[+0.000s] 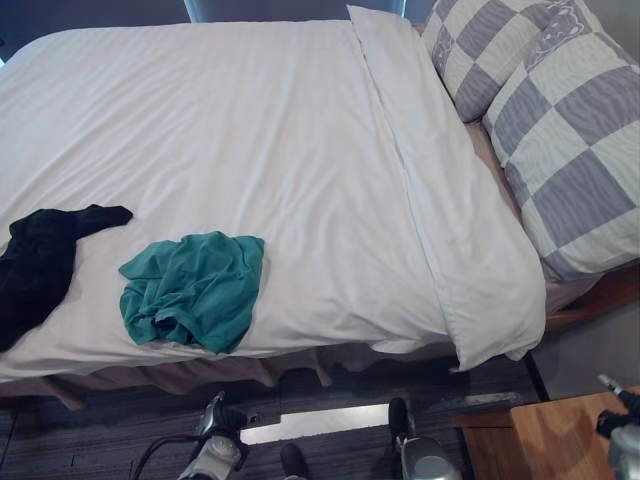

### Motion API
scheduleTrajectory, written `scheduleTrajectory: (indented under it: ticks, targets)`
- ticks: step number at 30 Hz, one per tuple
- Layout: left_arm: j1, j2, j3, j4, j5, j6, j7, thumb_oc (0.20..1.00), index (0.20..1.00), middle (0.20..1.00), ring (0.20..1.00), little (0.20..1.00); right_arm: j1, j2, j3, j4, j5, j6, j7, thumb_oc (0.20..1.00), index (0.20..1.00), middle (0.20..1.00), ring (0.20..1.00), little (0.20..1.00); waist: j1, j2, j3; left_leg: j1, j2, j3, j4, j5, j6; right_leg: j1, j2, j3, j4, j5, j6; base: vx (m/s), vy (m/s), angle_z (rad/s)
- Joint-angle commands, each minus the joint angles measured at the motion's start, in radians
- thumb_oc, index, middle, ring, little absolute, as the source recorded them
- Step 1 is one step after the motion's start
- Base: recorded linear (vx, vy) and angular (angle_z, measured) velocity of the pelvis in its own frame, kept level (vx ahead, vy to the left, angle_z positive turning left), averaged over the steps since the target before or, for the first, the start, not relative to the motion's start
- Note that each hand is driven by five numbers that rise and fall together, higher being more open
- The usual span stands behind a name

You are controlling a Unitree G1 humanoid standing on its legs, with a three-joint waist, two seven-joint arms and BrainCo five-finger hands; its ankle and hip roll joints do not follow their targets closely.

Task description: Tidy up the quilt and then pick up the clothes from the bed and put them into the laundry hamper.

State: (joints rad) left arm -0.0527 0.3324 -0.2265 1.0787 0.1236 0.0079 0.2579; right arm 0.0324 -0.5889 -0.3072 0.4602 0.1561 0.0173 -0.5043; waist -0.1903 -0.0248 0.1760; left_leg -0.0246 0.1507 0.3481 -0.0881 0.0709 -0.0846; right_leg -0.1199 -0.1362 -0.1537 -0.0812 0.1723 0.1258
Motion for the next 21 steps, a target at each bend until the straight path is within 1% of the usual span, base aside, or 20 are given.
scheduleTrajectory:
  ticks: [1, 3, 4, 5, 6, 7, 8, 9, 10, 11, 12, 13, 14, 15, 16, 17, 18, 19, 20, 21]
  targets:
    - [-0.076, 0.048, 0.001, 0.026, -0.004, -0.010, -0.002, 1.000, 1.000, 1.000, 1.000, 1.000, -0.237, -0.085, 0.088, 0.003, -0.013, -0.098, 0.002, 0.200, 0.200, 0.200, 0.200, 0.200, 0.056, -0.040, 0.095, 0.005, 0.046, -0.012, 0.082, -0.088, -0.026, -0.012, -0.049, 0.014, 0.133, -0.211, 0.038, -0.18, -0.059, 0.05]
    - [-0.105, 0.045, -0.019, 0.037, -0.006, -0.010, 0.003, 1.000, 1.000, 1.000, 1.000, 1.000, -0.344, -0.115, 0.148, -0.029, -0.002, -0.114, 0.010, 0.200, 0.200, 0.200, 0.200, 0.200, 0.072, -0.037, 0.144, -0.046, 0.053, -0.025, 0.124, -0.088, -0.029, -0.058, -0.050, 0.021, 0.170, -0.216, 0.033, -0.23, -0.094, 0.06]
    - [-0.117, 0.048, -0.038, 0.051, -0.015, -0.014, 0.014, 1.000, 1.000, 1.000, 1.000, 1.000, -0.465, -0.149, 0.196, -0.007, 0.024, -0.125, -0.002, 0.200, 0.200, 0.200, 0.200, 0.200, 0.094, -0.024, 0.188, -0.101, 0.057, -0.037, 0.162, -0.084, -0.033, -0.107, -0.054, 0.024, 0.214, -0.223, 0.029, -0.21, -0.117, 0.09]
    - [-0.119, 0.048, -0.044, 0.056, -0.019, -0.016, 0.017, 1.000, 1.000, 1.000, 1.000, 1.000, -0.518, -0.163, 0.219, 0.015, 0.037, -0.124, -0.006, 0.200, 0.200, 0.200, 0.200, 0.200, 0.103, -0.018, 0.202, -0.123, 0.059, -0.040, 0.182, -0.085, -0.036, -0.123, -0.058, 0.024, 0.230, -0.228, 0.026, -0.15, -0.089, 0.16]
    - [-0.119, 0.048, -0.044, 0.056, -0.019, -0.016, 0.017, 1.000, 1.000, 1.000, 1.000, 1.000, -0.519, -0.163, 0.219, 0.016, 0.037, -0.125, -0.006, 0.200, 0.200, 0.200, 0.200, 0.200, 0.102, -0.018, 0.202, -0.124, 0.059, -0.040, 0.183, -0.085, -0.036, -0.123, -0.058, 0.024, 0.230, -0.228, 0.026, -0.06, -0.054, 0.19]
    - [-0.120, 0.053, -0.052, 0.058, -0.025, -0.019, 0.019, 1.000, 1.000, 1.000, 1.000, 1.000, -0.563, -0.173, 0.239, 0.042, 0.047, -0.121, -0.006, 0.200, 0.200, 0.200, 0.200, 0.200, 0.110, -0.013, 0.215, -0.142, 0.062, -0.041, 0.198, -0.085, -0.038, -0.138, -0.061, 0.023, 0.248, -0.232, 0.024, -0.10, -0.072, 0.27]
    - [-0.119, 0.053, -0.070, 0.058, -0.044, -0.026, 0.027, 1.000, 1.000, 1.000, 1.000, 1.000, -0.652, -0.163, 0.275, 0.150, 0.111, -0.127, -0.010, 0.200, 0.200, 0.200, 0.200, 0.200, 0.124, 0.006, 0.239, -0.189, 0.073, -0.047, 0.239, -0.090, -0.042, -0.183, -0.074, 0.018, 0.301, -0.248, 0.022, -0.15, -0.096, 0.16]
    - [-0.119, 0.054, -0.077, 0.052, -0.059, -0.032, 0.030, 1.000, 1.000, 1.000, 1.000, 1.000, -0.687, -0.141, 0.297, 0.232, 0.158, -0.132, -0.004, 0.200, 0.200, 0.200, 0.200, 0.200, 0.130, 0.015, 0.252, -0.216, 0.080, -0.052, 0.271, -0.097, -0.041, -0.214, -0.078, 0.018, 0.341, -0.259, 0.021, -0.12, -0.070, 0.11]
    - [-0.120, 0.053, -0.075, 0.052, -0.059, -0.032, 0.030, 1.000, 1.000, 1.000, 1.000, 1.000, -0.692, -0.142, 0.300, 0.237, 0.160, -0.135, -0.003, 0.200, 0.200, 0.200, 0.200, 0.200, 0.129, 0.015, 0.251, -0.221, 0.081, -0.053, 0.275, -0.099, -0.041, -0.219, -0.078, 0.018, 0.345, -0.261, 0.021, -0.13, -0.053, 0.03]
    - [-0.135, 0.057, -0.080, 0.043, -0.085, -0.037, 0.039, 1.000, 1.000, 1.000, 1.000, 1.000, -0.720, -0.091, 0.313, 0.366, 0.231, -0.129, 0.016, 0.200, 0.200, 0.200, 0.200, 0.200, 0.133, 0.027, 0.271, -0.267, 0.098, -0.059, 0.341, -0.115, -0.039, -0.268, -0.081, 0.020, 0.416, -0.281, 0.015, -0.08, -0.029, 0.15]
    - [-0.136, 0.057, -0.079, 0.043, -0.085, -0.037, 0.039, 1.000, 1.000, 1.000, 1.000, 1.000, -0.723, -0.091, 0.314, 0.369, 0.232, -0.131, 0.017, 0.200, 0.200, 0.200, 0.200, 0.200, 0.133, 0.027, 0.270, -0.273, 0.099, -0.060, 0.347, -0.118, -0.039, -0.273, -0.081, 0.020, 0.420, -0.283, 0.015, -0.10, -0.048, 0.16]
    - [-0.138, 0.057, -0.078, 0.043, -0.093, -0.037, 0.041, 1.000, 1.000, 1.000, 1.000, 1.000, -0.721, -0.070, 0.312, 0.419, 0.254, -0.124, 0.027, 0.200, 0.200, 0.200, 0.200, 0.200, 0.134, 0.030, 0.275, -0.291, 0.107, -0.064, 0.376, -0.126, -0.036, -0.291, -0.082, 0.021, 0.448, -0.292, 0.011, -0.05, -0.045, 0.13]
    - [-0.147, 0.054, -0.060, 0.045, -0.118, -0.031, 0.048, 1.000, 1.000, 1.000, 1.000, 1.000, -0.651, 0.025, 0.304, 0.476, 0.279, -0.114, 0.035, 0.200, 0.200, 0.200, 0.200, 0.200, 0.131, 0.039, 0.284, -0.316, 0.118, -0.073, 0.422, -0.145, -0.033, -0.318, -0.083, 0.023, 0.491, -0.308, 0.004, -0.04, -0.046, 0.09]
    - [-0.153, 0.044, -0.055, 0.058, -0.123, -0.026, 0.049, 1.000, 1.000, 1.000, 1.000, 1.000, -0.596, 0.086, 0.292, 0.515, 0.293, -0.108, 0.045, 0.200, 0.200, 0.200, 0.200, 0.200, 0.125, 0.042, 0.284, -0.315, 0.119, -0.076, 0.429, -0.150, -0.031, -0.319, -0.081, 0.019, 0.498, -0.311, 0.002, -0.02, -0.021, 0.04]
    - [-0.156, 0.038, -0.052, 0.070, -0.127, -0.025, 0.049, 1.000, 1.000, 1.000, 1.000, 1.000, -0.553, 0.135, 0.280, 0.544, 0.315, -0.109, 0.054, 0.200, 0.200, 0.200, 0.200, 0.200, 0.122, 0.043, 0.281, -0.309, 0.121, -0.075, 0.428, -0.154, -0.029, -0.316, -0.081, 0.017, 0.499, -0.313, 0.001, 0.01, 0.004, 0.04]
    - [-0.155, 0.039, -0.053, 0.070, -0.127, -0.026, 0.049, 1.000, 1.000, 1.000, 1.000, 1.000, -0.551, 0.136, 0.279, 0.543, 0.314, -0.109, 0.054, 0.200, 0.200, 0.200, 0.200, 0.200, 0.122, 0.042, 0.281, -0.308, 0.121, -0.075, 0.428, -0.154, -0.030, -0.316, -0.081, 0.017, 0.499, -0.313, 0.001, 0.03, 0.022, 0.08]
    - [-0.158, 0.027, -0.058, 0.084, -0.125, -0.023, 0.049, 1.000, 1.000, 1.000, 1.000, 1.000, -0.493, 0.197, 0.264, 0.584, 0.350, -0.112, 0.068, 0.200, 0.200, 0.200, 0.200, 0.200, 0.114, 0.043, 0.277, -0.294, 0.120, -0.073, 0.422, -0.158, -0.029, -0.303, -0.079, 0.014, 0.486, -0.311, 0.000, 0.06, 0.060, 0.01]
    - [-0.171, 0.009, -0.071, 0.110, -0.114, -0.019, 0.049, 1.000, 1.000, 1.000, 1.000, 1.000, -0.424, 0.266, 0.249, 0.671, 0.382, -0.105, 0.100, 0.200, 0.200, 0.200, 0.200, 0.200, 0.099, 0.041, 0.265, -0.268, 0.116, -0.071, 0.406, -0.168, -0.025, -0.278, -0.077, 0.012, 0.457, -0.303, 0.002, 0.06, 0.061, -0.03]
    - [-0.170, 0.009, -0.072, 0.111, -0.114, -0.020, 0.049, 1.000, 1.000, 1.000, 1.000, 1.000, -0.423, 0.266, 0.248, 0.671, 0.382, -0.106, 0.100, 0.200, 0.200, 0.200, 0.200, 0.200, 0.099, 0.040, 0.265, -0.266, 0.116, -0.070, 0.404, -0.167, -0.025, -0.275, -0.077, 0.012, 0.456, -0.303, 0.002, 0.10, 0.101, -0.06]
    - [-0.167, -0.005, -0.079, 0.130, -0.097, -0.013, 0.047, 1.000, 1.000, 1.000, 1.000, 1.000, -0.333, 0.315, 0.245, 0.748, 0.363, -0.078, 0.135, 0.200, 0.200, 0.200, 0.200, 0.200, 0.080, 0.033, 0.241, -0.215, 0.104, -0.062, 0.370, -0.173, -0.023, -0.226, -0.072, 0.007, 0.400, -0.285, 0.008, 0.11, 0.102, -0.06]
